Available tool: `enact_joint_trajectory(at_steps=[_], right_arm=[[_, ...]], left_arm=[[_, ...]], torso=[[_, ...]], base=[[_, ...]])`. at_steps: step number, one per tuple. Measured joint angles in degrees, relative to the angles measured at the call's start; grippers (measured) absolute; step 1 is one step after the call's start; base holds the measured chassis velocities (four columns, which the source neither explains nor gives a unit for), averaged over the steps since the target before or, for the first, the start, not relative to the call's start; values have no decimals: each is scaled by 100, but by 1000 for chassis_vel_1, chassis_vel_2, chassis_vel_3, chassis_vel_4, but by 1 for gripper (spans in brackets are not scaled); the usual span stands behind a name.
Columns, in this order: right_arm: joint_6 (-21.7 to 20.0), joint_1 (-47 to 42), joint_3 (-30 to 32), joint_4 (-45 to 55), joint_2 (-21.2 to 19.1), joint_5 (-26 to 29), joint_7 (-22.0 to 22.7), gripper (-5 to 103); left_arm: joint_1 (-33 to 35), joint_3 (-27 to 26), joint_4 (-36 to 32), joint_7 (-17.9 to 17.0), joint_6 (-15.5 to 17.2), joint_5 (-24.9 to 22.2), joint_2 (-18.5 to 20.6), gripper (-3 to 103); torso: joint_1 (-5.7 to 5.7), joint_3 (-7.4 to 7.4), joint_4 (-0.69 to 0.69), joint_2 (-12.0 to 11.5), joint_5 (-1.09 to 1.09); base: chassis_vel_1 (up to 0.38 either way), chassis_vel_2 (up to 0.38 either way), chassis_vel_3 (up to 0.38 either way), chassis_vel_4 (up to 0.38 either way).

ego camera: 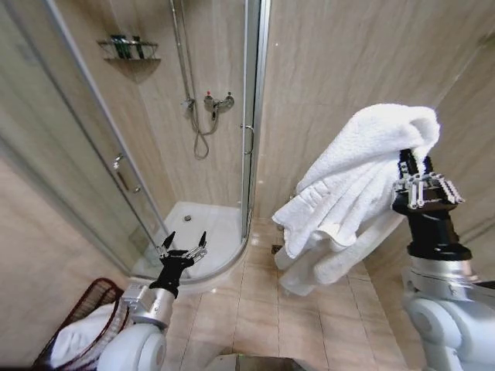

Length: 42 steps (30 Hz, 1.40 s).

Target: Discard the used towel into the hamper.

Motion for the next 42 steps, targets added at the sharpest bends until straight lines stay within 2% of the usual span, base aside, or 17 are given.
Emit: enact_joint_trajectory(at_steps=[1,4,9,15,42], right_arm=[[7,1,-4,0,4,0,-2,13],[14,3,-10,1,7,-1,-6,13],[14,-1,-33,2,22,-8,-24,13],[14,-12,-73,0,31,-9,-36,13],[20,-6,-84,0,-3,78,-12,13]], left_arm=[[0,0,0,0,0,0,0,100],[4,-1,0,0,0,0,0,100],[1,1,0,0,0,0,-1,100],[-1,1,0,0,0,0,-2,100],[0,0,0,0,0,0,0,100]], torso=[[-6,-3,-1,0,6],[-12,-8,2,0,-3],[-11,-8,-2,-11,4],[-2,-9,3,-24,2],[-16,-19,1,-33,2]], base=[[252,-244,-199,203],[191,-221,-185,192],[43,-37,-99,73],[-65,18,72,-50],[11,18,22,10]])
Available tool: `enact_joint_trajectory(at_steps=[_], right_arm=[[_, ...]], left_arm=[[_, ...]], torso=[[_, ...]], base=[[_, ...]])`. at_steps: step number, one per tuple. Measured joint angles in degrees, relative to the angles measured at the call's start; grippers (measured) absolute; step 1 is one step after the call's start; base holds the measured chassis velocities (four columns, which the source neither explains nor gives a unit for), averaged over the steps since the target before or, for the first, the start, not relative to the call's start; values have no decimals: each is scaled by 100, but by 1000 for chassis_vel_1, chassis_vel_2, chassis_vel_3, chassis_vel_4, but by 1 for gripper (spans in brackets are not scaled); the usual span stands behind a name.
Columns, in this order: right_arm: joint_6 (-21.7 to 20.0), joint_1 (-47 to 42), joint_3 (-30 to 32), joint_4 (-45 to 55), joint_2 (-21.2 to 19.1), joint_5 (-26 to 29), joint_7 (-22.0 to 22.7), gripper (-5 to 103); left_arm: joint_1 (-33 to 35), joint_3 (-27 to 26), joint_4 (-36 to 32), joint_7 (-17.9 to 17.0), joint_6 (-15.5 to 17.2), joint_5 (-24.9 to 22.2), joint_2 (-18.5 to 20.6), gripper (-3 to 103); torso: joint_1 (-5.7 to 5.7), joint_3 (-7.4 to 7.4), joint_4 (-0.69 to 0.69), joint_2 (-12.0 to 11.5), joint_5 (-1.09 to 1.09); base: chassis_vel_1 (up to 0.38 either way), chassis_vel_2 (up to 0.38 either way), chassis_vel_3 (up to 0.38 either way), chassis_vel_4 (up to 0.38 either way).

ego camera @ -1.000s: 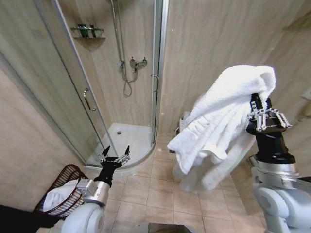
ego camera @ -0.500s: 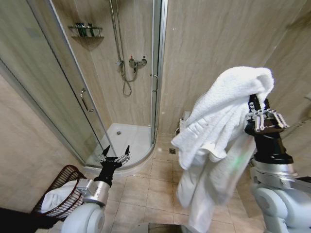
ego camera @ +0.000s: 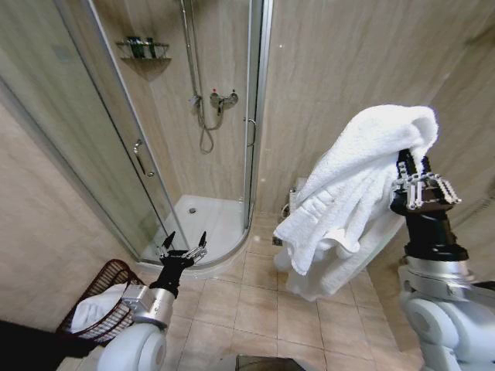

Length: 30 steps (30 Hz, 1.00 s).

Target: Discard the used towel into the hamper.

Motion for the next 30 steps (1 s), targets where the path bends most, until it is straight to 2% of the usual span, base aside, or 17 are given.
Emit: enact_joint_trajectory(at_steps=[30], right_arm=[[43,19,52,0,-23,68,-80,13]], left_arm=[[0,-1,0,0,0,0,0,100]], torso=[[-2,-2,0,-5,1]], base=[[113,108,107,112]])
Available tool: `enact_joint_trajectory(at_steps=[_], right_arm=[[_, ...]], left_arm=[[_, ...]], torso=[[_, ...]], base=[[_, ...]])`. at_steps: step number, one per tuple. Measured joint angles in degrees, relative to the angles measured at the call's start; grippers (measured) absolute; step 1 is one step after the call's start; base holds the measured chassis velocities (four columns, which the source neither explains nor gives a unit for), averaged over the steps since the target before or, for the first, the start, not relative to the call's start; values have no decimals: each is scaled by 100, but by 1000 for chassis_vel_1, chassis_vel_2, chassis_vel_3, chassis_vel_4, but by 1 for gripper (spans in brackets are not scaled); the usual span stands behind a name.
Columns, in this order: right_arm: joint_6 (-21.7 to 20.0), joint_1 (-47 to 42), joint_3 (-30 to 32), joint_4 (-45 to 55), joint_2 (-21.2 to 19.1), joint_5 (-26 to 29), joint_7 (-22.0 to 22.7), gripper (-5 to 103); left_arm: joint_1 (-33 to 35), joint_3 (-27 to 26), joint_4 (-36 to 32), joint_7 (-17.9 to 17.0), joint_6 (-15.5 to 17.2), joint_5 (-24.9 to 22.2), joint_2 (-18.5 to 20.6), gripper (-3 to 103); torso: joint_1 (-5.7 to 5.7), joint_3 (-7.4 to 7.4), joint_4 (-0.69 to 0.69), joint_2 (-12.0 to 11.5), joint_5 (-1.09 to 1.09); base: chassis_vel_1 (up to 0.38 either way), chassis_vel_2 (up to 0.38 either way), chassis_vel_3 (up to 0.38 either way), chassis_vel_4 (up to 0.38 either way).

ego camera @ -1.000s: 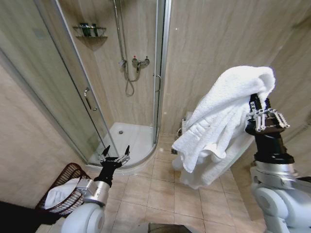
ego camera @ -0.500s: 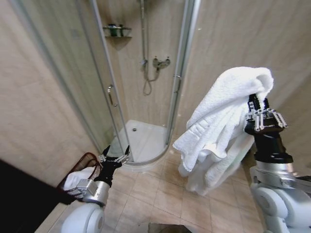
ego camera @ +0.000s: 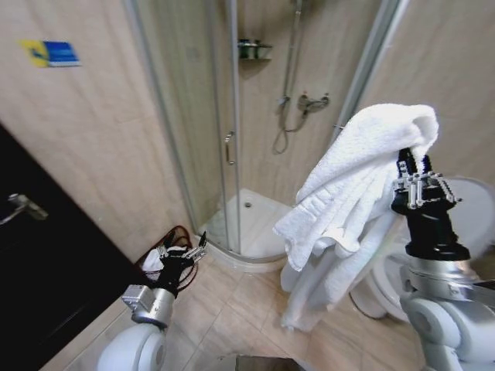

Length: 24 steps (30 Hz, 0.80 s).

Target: Discard the used towel into the hamper.

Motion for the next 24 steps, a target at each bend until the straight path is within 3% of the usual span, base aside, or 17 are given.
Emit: enact_joint_trajectory(at_steps=[24], right_arm=[[138,7,141,0,-87,240,-41,13]], left_arm=[[0,0,0,0,0,0,0,100]], torso=[[0,-1,-1,-1,-1]], base=[[127,119,129,125]])
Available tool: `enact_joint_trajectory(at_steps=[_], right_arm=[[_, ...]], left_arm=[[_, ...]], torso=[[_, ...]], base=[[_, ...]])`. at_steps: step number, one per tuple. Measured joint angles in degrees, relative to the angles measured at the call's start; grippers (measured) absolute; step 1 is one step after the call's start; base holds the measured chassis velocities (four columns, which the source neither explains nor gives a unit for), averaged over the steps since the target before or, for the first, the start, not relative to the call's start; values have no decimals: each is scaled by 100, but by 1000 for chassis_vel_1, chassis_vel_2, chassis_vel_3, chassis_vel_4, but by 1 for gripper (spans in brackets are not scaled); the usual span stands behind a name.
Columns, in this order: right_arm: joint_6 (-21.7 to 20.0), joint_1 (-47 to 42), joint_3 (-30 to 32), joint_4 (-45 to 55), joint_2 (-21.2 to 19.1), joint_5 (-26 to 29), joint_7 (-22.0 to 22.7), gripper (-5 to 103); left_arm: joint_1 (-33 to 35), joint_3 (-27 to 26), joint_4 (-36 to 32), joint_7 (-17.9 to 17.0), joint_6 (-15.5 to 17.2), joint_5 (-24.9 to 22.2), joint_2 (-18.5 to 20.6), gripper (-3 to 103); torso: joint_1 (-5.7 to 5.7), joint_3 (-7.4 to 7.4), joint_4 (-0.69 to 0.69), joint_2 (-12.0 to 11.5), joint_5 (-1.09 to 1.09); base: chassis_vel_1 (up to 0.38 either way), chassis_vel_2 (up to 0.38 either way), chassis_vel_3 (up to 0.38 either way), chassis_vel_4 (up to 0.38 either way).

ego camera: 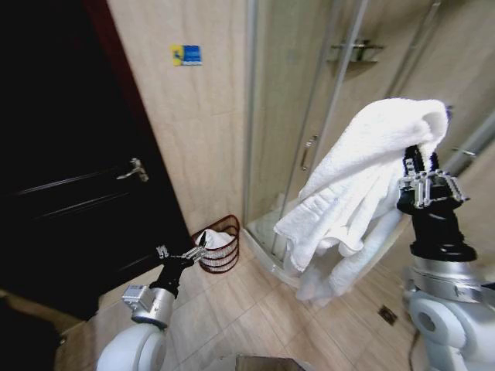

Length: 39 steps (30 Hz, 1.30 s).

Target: Discard the used towel into the hamper.

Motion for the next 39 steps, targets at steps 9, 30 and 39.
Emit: enact_joint_trajectory(at_steps=[9,30,39], right_arm=[[34,-13,19,0,-1,6,-23,13],[-19,63,-51,0,-43,34,-122,13],[-97,97,-44,0,-62,43,-149,13]], left_arm=[[0,0,0,0,0,0,0,100],[0,0,0,0,0,0,0,100],[0,0,0,0,0,0,0,100]], torso=[[0,0,1,0,0],[0,0,-2,0,2],[0,0,0,0,0]], base=[[124,126,123,127],[85,87,85,89],[0,0,0,0]])
